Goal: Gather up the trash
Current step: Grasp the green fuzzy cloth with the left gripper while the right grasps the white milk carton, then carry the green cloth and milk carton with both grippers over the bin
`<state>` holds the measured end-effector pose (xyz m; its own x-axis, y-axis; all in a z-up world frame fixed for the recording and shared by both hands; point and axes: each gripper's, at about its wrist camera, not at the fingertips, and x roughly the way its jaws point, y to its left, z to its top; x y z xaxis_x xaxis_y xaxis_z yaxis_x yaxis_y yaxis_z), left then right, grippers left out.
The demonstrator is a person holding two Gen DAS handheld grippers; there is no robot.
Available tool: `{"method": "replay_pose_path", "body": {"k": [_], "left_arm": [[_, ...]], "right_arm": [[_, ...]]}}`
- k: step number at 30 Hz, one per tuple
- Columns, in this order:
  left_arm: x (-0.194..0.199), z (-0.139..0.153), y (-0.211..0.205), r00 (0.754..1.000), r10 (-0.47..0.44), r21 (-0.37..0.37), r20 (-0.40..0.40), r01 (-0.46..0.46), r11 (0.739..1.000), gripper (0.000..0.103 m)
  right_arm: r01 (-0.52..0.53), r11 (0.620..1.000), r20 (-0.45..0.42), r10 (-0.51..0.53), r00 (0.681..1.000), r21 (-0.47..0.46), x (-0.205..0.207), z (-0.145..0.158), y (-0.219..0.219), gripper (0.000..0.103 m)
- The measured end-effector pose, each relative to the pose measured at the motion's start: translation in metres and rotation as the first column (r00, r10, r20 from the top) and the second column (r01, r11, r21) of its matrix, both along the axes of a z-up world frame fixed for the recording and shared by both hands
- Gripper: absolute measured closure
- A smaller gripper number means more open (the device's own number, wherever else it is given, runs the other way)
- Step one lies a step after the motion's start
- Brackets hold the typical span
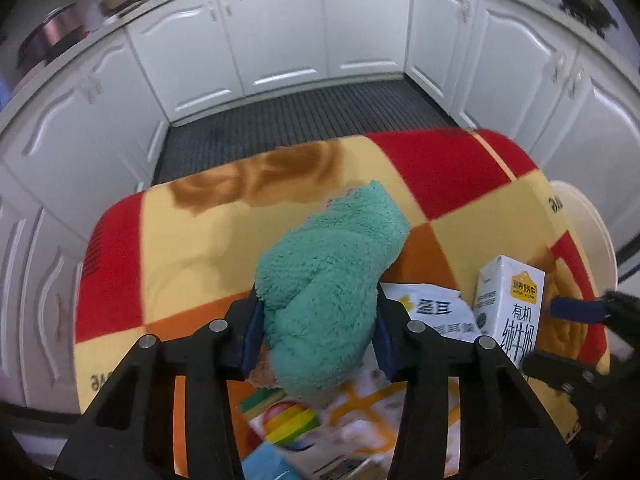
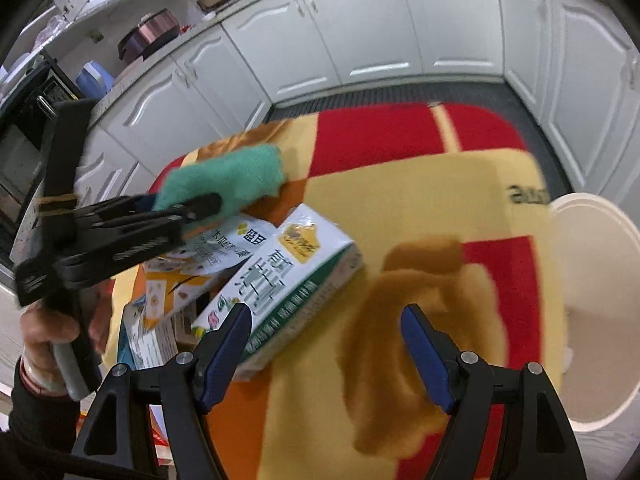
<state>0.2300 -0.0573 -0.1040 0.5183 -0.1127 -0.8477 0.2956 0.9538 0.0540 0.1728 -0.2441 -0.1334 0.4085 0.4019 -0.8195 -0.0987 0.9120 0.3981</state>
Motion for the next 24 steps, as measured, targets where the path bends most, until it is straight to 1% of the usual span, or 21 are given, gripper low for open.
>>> {"method": "replay_pose_path", "body": {"k": [3,4,7,9,11,12,15,17,18,19,20,21,22,23,24], "left_arm": [[-0.003,0.011,0.024,0.998,0.062,-0.044,0.019,-0.061,0.997,0.060],[-0.005,0.014,0.029,0.997,0.075,-0.058,0.021,-0.073,0.996,0.060],[-0.010,0.022,0.041,0.995,0.093,-0.083,0.031,-0.090,0.993,0.060],[-0.014,0.025,0.046,0.994,0.099,-0.088,0.040,-0.096,0.992,0.060],[-0.018,0.026,0.048,0.994,0.097,-0.093,0.042,-0.092,0.991,0.060],[-0.019,0.027,0.049,0.994,0.096,-0.095,0.043,-0.091,0.991,0.060],[-0.023,0.027,0.049,0.994,0.099,-0.111,0.046,-0.093,0.989,0.060],[-0.025,0.027,0.050,0.994,0.104,-0.121,0.044,-0.098,0.988,0.060],[-0.025,0.026,0.048,0.993,0.107,-0.123,0.043,-0.101,0.987,0.060],[-0.027,0.027,0.048,0.993,0.109,-0.128,0.043,-0.103,0.986,0.060],[-0.029,0.028,0.048,0.993,0.110,-0.132,0.044,-0.103,0.986,0.060],[-0.031,0.029,0.049,0.993,0.108,-0.137,0.044,-0.101,0.985,0.060],[-0.034,0.031,0.050,0.993,0.107,-0.142,0.045,-0.100,0.985,0.060],[-0.036,0.032,0.050,0.993,0.107,-0.144,0.048,-0.099,0.985,0.060],[-0.038,0.033,0.050,0.993,0.108,-0.145,0.050,-0.100,0.984,0.060]], "right_arm": [[0.011,0.998,-0.039,-0.009,0.999,0.063,0.017,-0.007,0.007,0.028],[0.007,0.998,-0.040,-0.005,0.999,0.062,0.024,-0.008,0.013,0.028],[-0.017,1.000,-0.022,0.017,1.000,0.003,0.034,-0.006,0.028,0.028],[-0.050,0.997,-0.001,0.050,0.999,-0.056,0.034,-0.004,0.040,0.034],[-0.060,0.993,0.025,0.063,0.998,-0.101,0.031,0.000,0.044,0.034],[-0.054,0.993,0.021,0.056,0.998,-0.109,0.029,-0.001,0.043,0.034],[-0.041,0.997,-0.028,0.039,0.999,-0.066,0.026,-0.006,0.042,0.033],[-0.057,0.996,-0.044,0.054,0.998,-0.065,0.022,-0.012,0.048,0.033],[-0.068,0.995,-0.038,0.066,0.997,-0.072,0.018,-0.013,0.051,0.033],[-0.081,0.993,-0.024,0.079,0.997,-0.086,0.014,-0.012,0.053,0.034],[-0.097,0.989,-0.009,0.097,0.995,-0.109,0.010,-0.009,0.053,0.037],[-0.110,0.982,0.007,0.113,0.994,-0.154,0.004,-0.005,0.052,0.038],[-0.129,0.967,0.020,0.136,0.990,-0.222,-0.002,-0.002,0.050,0.038],[-0.147,0.953,0.022,0.159,0.987,-0.266,-0.004,0.002,0.053,0.038],[-0.160,0.946,0.014,0.171,0.985,-0.283,-0.007,0.002,0.048,0.038]]}}
